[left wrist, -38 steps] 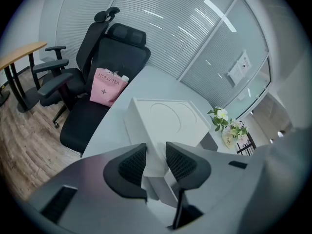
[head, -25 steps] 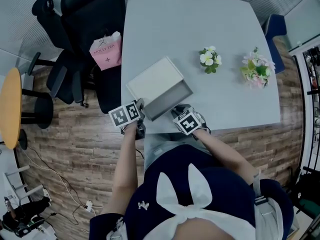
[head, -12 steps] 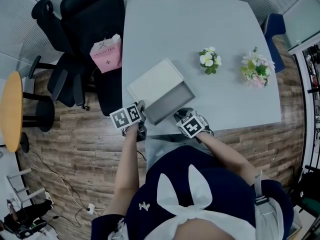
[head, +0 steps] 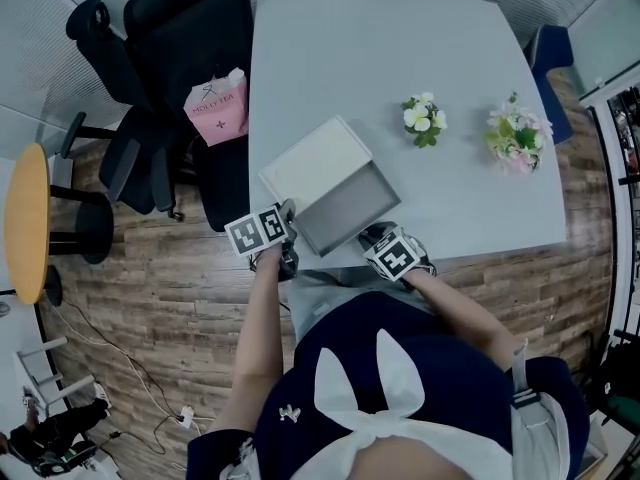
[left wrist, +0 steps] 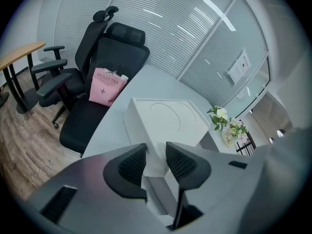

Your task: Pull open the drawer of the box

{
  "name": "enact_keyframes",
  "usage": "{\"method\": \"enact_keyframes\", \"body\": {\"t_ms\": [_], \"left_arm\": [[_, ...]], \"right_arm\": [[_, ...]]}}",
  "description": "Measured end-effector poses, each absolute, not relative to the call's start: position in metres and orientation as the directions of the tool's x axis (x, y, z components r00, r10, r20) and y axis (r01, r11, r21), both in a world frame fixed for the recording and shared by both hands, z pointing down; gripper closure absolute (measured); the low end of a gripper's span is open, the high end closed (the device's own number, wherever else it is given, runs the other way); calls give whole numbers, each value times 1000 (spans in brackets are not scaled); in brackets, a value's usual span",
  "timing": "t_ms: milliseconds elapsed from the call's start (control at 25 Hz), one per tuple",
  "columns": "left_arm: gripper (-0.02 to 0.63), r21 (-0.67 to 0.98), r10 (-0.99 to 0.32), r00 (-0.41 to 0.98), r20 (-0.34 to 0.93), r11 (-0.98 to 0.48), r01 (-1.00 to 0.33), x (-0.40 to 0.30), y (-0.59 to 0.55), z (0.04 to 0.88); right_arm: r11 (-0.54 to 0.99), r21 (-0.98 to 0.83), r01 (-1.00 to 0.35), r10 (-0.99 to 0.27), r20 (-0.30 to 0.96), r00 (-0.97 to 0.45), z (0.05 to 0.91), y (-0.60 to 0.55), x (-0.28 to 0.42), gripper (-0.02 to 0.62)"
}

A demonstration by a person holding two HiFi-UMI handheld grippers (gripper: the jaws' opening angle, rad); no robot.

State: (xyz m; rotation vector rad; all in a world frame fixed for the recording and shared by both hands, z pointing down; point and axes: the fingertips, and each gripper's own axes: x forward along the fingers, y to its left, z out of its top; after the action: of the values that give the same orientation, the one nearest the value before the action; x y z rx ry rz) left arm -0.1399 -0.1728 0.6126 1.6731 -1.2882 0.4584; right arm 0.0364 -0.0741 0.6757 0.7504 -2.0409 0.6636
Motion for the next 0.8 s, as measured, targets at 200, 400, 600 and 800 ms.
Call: {"method": "enact_keyframes", "body": {"t_ms": [200,400,600,800], "left_arm": [[465,450,-542,382,748,-7,-893,-140,-172,612],[465,454,-545,382,746,-2,-891,-139,-174,612],[466,458,-562,374,738,9,-889,-141,-174,613],[465,497,-555,417,720,-8,-868,-140,-175,613]], "right_arm": [[676,-170,-716,-276,843,-461,673,-73,40,528],[687,-141,-712,-283,851,-442,676,-76,43,528],[692,-116,-713,-300,851,-430,680,-77,41,525],[648,-127,-751,-343,832,-437,676,-81,45,475]]}}
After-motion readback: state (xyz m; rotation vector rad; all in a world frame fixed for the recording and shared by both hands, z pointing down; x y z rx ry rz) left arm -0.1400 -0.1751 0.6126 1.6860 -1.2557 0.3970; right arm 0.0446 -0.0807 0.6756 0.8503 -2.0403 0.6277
